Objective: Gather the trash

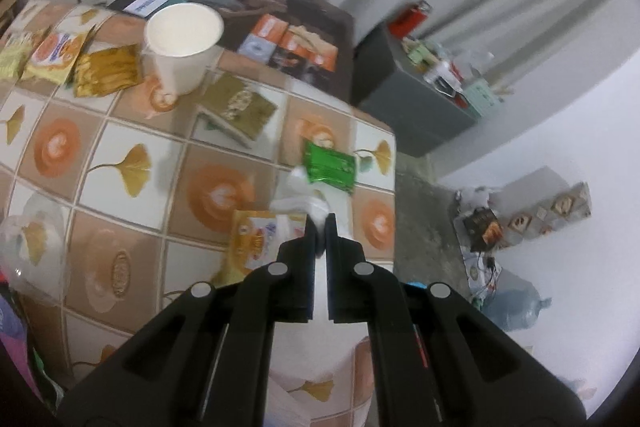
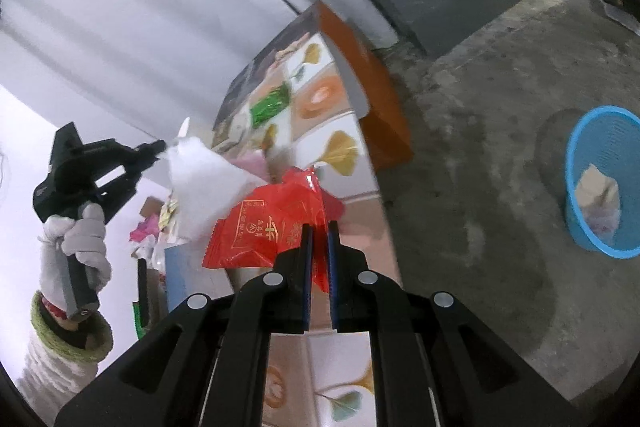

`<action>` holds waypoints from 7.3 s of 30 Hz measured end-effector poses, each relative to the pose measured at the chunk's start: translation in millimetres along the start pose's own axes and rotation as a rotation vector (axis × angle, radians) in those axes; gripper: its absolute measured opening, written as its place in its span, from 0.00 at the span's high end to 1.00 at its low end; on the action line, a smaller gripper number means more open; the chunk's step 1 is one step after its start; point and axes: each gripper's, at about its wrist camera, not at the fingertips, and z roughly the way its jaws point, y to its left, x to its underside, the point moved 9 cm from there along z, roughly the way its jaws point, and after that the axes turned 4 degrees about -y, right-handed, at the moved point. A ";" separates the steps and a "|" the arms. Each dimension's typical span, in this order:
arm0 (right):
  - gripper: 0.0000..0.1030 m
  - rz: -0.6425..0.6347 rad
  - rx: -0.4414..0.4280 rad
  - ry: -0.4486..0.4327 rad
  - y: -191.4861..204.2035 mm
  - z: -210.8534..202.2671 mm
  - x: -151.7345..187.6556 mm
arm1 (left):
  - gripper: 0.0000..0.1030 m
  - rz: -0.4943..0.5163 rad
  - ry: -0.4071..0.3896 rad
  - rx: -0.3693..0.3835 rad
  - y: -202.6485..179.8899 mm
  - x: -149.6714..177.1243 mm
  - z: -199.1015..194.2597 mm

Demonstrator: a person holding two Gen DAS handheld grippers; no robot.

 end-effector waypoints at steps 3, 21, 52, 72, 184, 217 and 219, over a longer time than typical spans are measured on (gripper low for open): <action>0.93 -0.014 -0.020 0.017 13.7 12.3 -1.7 | 0.97 -0.020 0.008 -0.010 9.2 -1.4 2.1; 0.93 0.145 -0.044 -0.057 28.8 48.6 -63.4 | 0.97 0.123 0.042 0.079 -9.1 18.8 -19.2; 0.93 -0.095 0.058 0.117 62.4 110.6 -18.7 | 0.97 0.325 -0.001 0.253 -64.1 35.8 -48.4; 0.93 0.106 -0.229 0.007 62.4 56.2 -42.6 | 0.97 0.294 -0.163 0.420 -110.1 2.6 -119.2; 0.44 -0.103 0.043 0.360 71.0 107.8 19.4 | 0.83 0.199 0.303 -0.011 80.6 19.9 91.3; 0.70 -0.112 0.025 0.245 75.3 87.7 0.2 | 1.00 0.224 0.097 0.091 47.8 -16.2 40.2; 0.70 -0.096 0.010 0.235 76.2 85.4 -3.2 | 1.00 0.227 0.078 0.096 44.9 -18.7 34.0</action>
